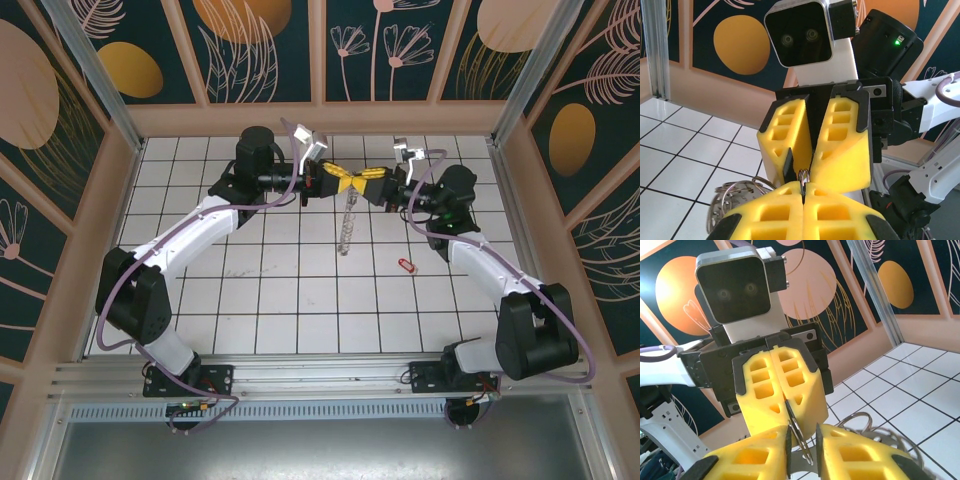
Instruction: Put the keys on the keyring
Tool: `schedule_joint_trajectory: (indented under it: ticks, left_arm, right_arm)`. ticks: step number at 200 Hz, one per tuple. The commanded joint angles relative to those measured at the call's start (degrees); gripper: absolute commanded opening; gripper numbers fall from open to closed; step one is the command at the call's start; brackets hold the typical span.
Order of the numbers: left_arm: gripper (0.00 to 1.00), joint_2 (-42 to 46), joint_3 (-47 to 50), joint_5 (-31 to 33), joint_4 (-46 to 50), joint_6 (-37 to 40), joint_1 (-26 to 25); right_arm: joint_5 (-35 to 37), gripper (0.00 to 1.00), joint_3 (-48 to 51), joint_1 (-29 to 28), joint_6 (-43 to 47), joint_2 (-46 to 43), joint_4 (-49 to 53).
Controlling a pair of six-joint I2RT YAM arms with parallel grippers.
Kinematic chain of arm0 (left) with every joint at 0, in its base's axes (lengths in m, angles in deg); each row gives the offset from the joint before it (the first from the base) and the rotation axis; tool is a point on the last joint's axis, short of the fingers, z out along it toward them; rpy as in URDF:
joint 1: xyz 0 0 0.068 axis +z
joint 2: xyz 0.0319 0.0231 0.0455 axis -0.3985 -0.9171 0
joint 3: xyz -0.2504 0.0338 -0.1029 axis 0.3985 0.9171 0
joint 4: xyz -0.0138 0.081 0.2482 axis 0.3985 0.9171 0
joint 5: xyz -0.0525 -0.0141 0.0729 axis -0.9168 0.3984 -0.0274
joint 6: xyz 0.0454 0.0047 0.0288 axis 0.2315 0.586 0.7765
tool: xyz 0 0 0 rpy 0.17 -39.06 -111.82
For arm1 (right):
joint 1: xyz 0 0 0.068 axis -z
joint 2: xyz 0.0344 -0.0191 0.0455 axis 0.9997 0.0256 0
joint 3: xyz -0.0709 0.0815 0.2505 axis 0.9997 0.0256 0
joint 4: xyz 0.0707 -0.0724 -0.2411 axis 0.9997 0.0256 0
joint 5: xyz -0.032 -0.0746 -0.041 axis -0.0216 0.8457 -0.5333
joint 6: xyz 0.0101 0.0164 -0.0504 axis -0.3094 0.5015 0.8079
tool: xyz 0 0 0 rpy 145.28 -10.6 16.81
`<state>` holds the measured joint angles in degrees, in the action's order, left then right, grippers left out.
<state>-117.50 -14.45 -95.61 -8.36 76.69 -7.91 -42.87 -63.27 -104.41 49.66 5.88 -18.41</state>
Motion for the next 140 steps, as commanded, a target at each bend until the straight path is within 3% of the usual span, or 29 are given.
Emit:
schedule_joint_trajectory:
  ticks: [1,34,72,127,140]
  left_arm:
    - [0.0,-0.62,-1.96,-1.84,-3.69,-0.92,-0.15]
    - [0.0,-0.8,-1.86,-1.96,-3.94,-1.17,-0.11]
    - [0.0,-0.15,-0.23,-0.12,-6.59,-2.96,-0.15]
    - [0.3,1.92,4.93,0.59,-15.52,-8.47,0.26]
    - [0.32,2.42,6.83,0.33,-19.96,-11.69,0.79]
  right_arm:
    - [-1.05,0.18,-0.2,-0.68,1.0,0.86,-1.03]
    - [-0.79,0.0,-0.55,-0.75,1.22,0.99,-0.89]
    - [1.69,0.0,-0.21,-0.35,1.43,0.82,-1.57]
    - [3.31,0.0,1.19,1.05,-3.02,0.3,-8.8]
    - [4.24,0.0,1.41,1.1,-3.5,-0.06,-9.76]
